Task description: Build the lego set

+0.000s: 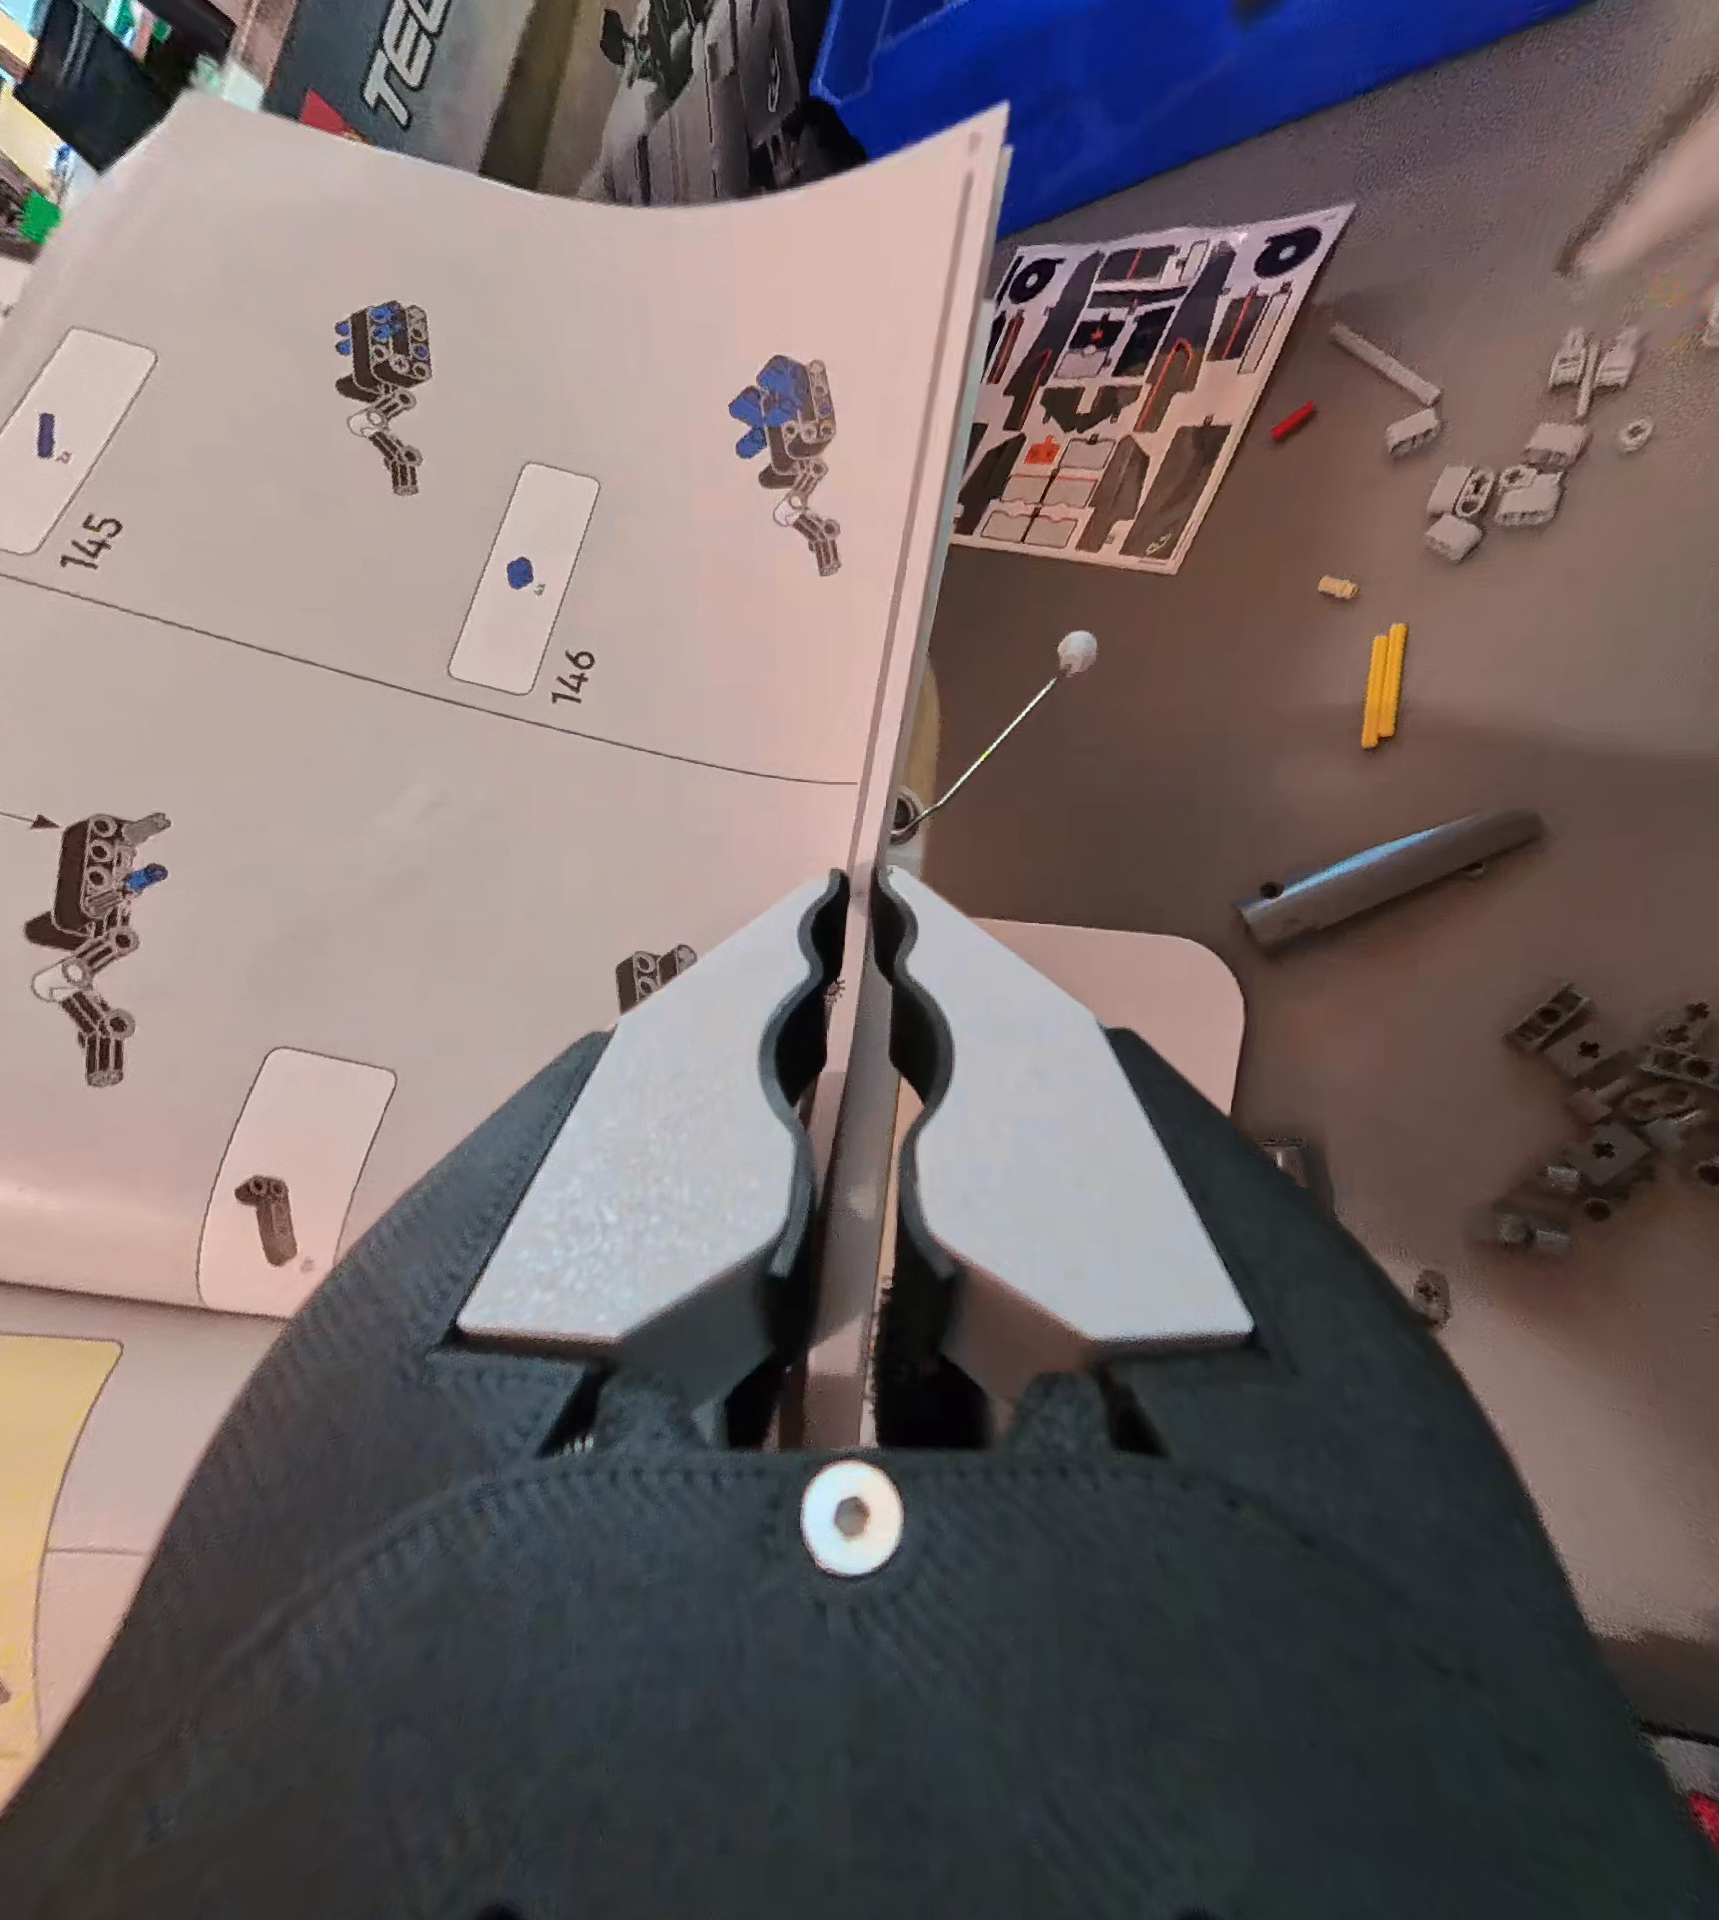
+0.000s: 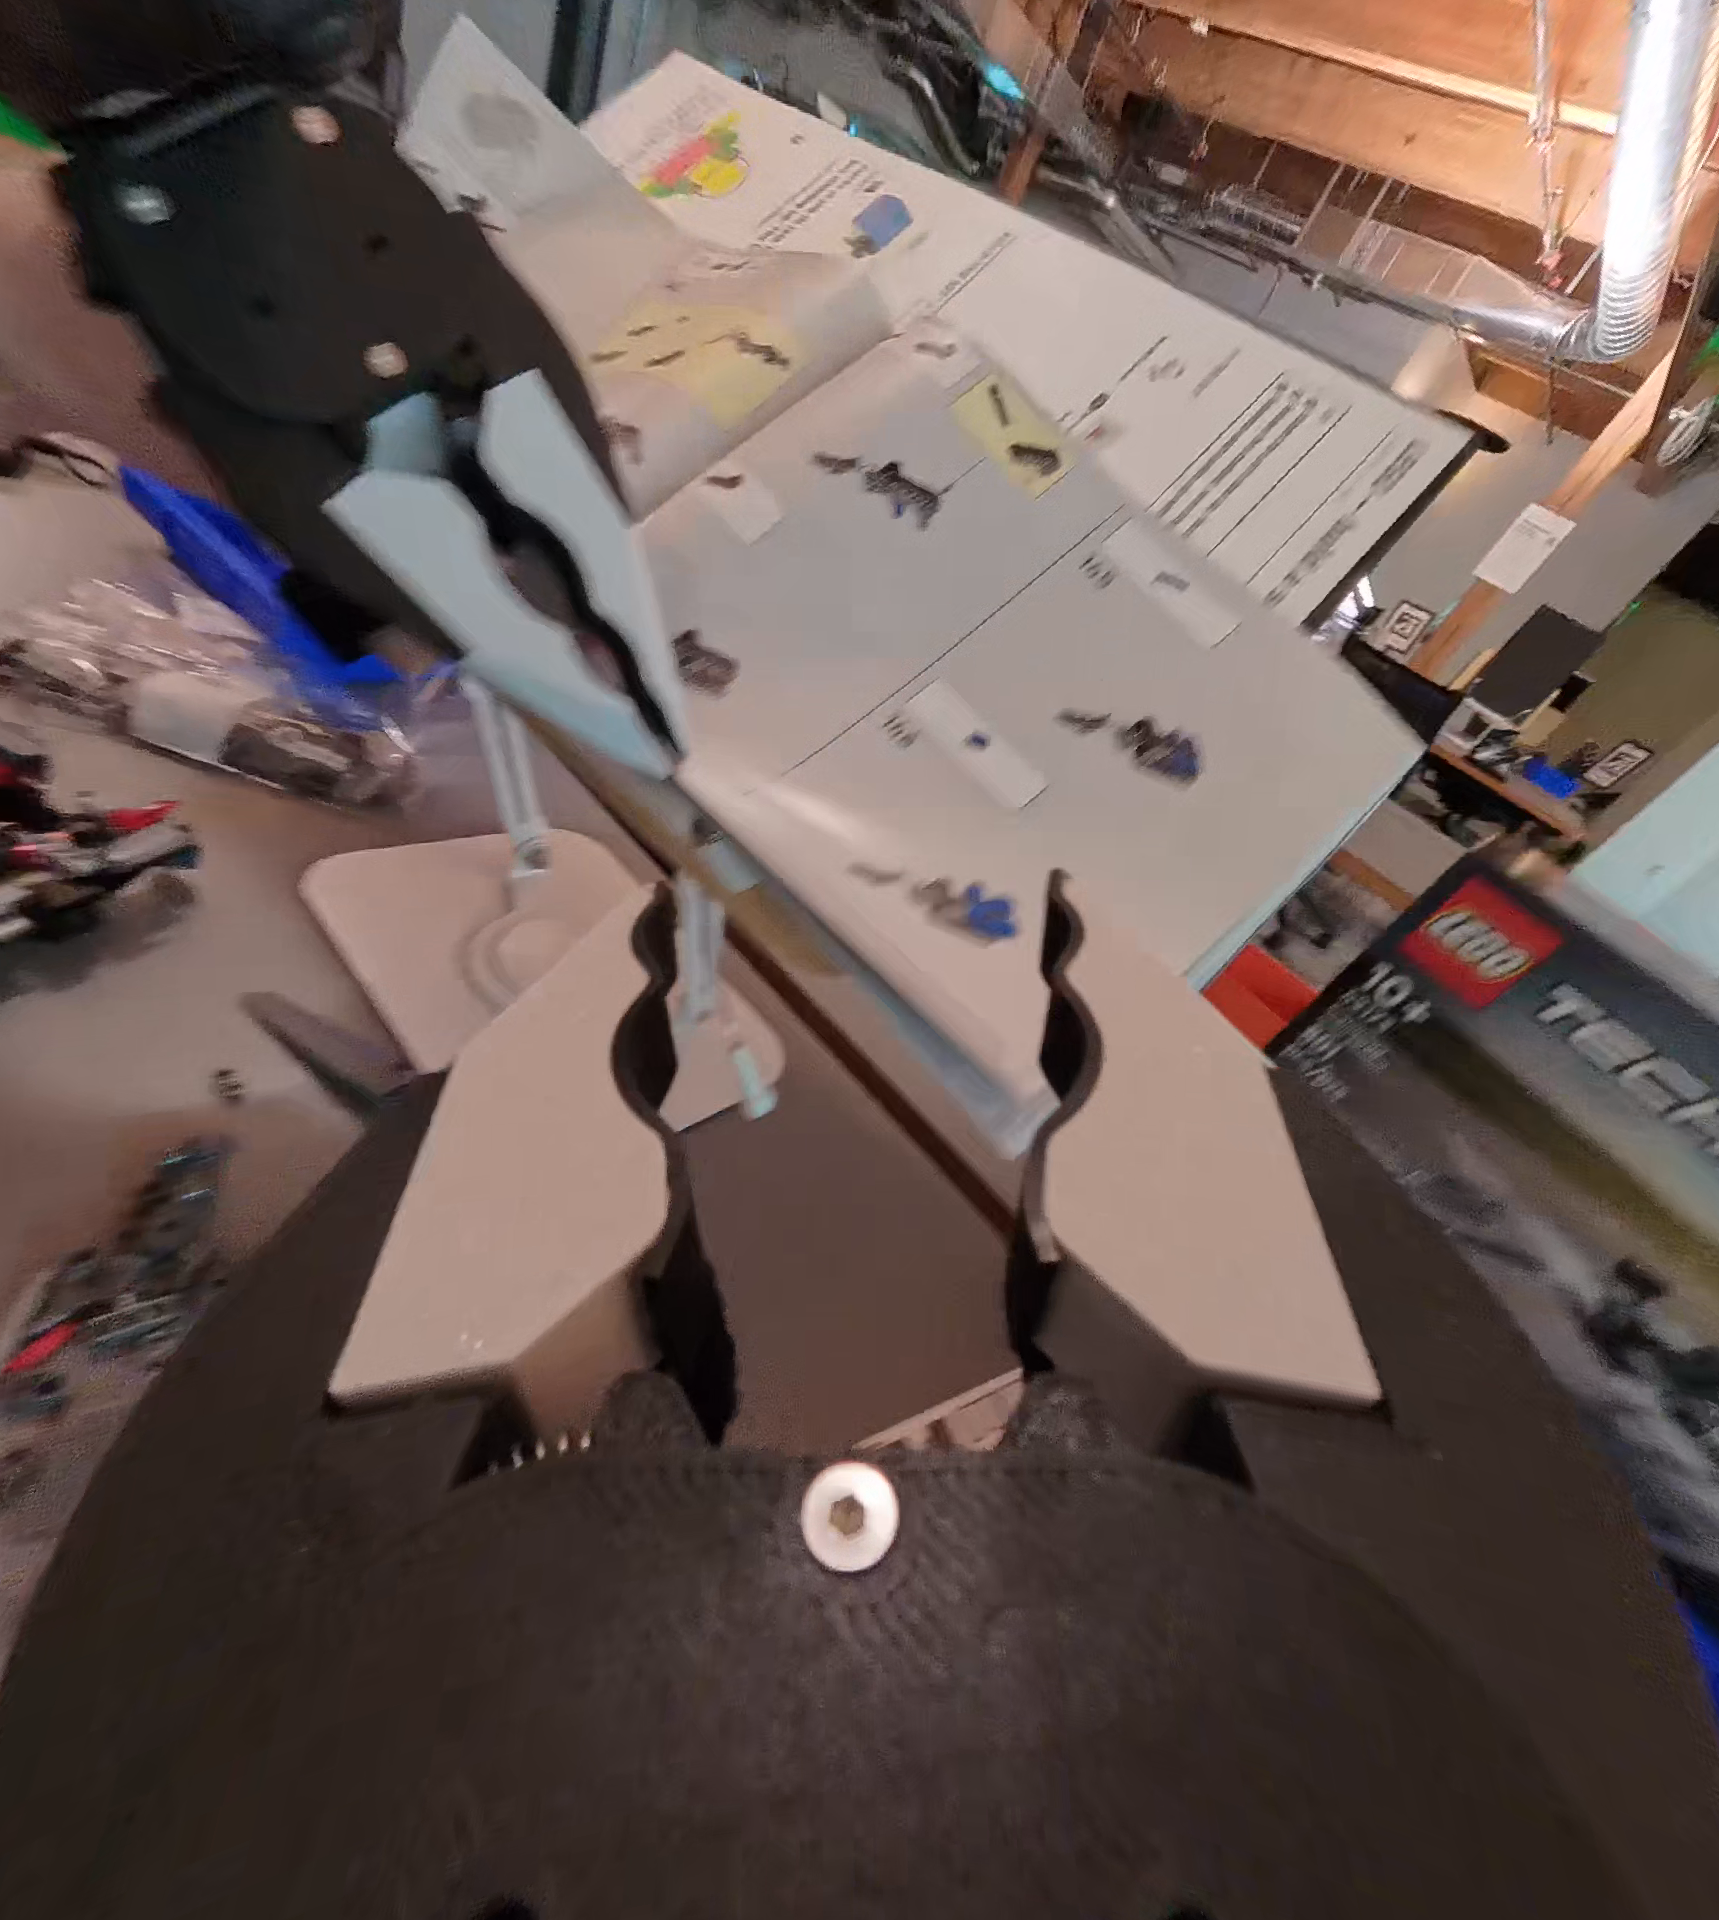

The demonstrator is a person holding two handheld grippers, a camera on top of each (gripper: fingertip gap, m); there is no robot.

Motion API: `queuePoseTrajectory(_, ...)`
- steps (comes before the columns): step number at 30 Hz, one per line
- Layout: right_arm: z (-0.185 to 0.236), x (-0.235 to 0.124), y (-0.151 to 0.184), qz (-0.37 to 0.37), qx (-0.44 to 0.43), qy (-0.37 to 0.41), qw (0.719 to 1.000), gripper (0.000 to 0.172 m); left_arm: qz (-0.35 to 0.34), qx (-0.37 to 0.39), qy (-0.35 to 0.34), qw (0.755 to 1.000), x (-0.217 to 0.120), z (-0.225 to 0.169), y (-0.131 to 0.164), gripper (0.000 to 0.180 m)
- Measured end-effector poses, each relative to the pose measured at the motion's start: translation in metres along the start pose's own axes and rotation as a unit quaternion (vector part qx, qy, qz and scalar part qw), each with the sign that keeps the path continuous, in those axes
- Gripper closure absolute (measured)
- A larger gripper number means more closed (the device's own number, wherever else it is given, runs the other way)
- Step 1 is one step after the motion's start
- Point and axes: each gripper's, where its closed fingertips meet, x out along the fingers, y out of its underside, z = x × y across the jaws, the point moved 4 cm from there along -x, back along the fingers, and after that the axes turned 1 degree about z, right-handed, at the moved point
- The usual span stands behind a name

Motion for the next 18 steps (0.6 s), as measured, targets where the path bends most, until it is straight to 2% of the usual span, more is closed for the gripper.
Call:
queuePoseTrajectory(3, -0.036, 0.036, -0.02, 0.037, -0.034, 0.013, 0.999, 0.079, -0.003, 0.009, -0.011, 1.0, 0.002, -0.001, 0.002, 0.177)
queuePoseTrajectory(5, -0.058, 0.066, -0.024, 0.066, -0.044, 0.018, 0.997, 0.063, -0.003, 0.014, -0.021, 1.0, 0.004, -0.001, 0.001, 0.177)
queuePoseTrajectory(6, -0.067, 0.081, -0.023, 0.08, -0.046, 0.019, 0.996, 0.061, -0.002, 0.018, -0.027, 0.999, 0.004, -0.002, 0.001, 0.177)
queuePoseTrajectory(11, -0.093, 0.129, -0.005, 0.143, -0.04, 0.014, 0.989, 0.058, 0.013, 0.058, -0.062, 0.996, 0.006, -0.005, 0.003, 0.176)
queuePoseTrajectory(18, -0.091, 0.14, 0.006, 0.147, -0.012, -0.019, 0.989, 0.068, -0.003, 0.059, -0.063, 0.996, 0.006, -0.004, 0.004, 0.177)
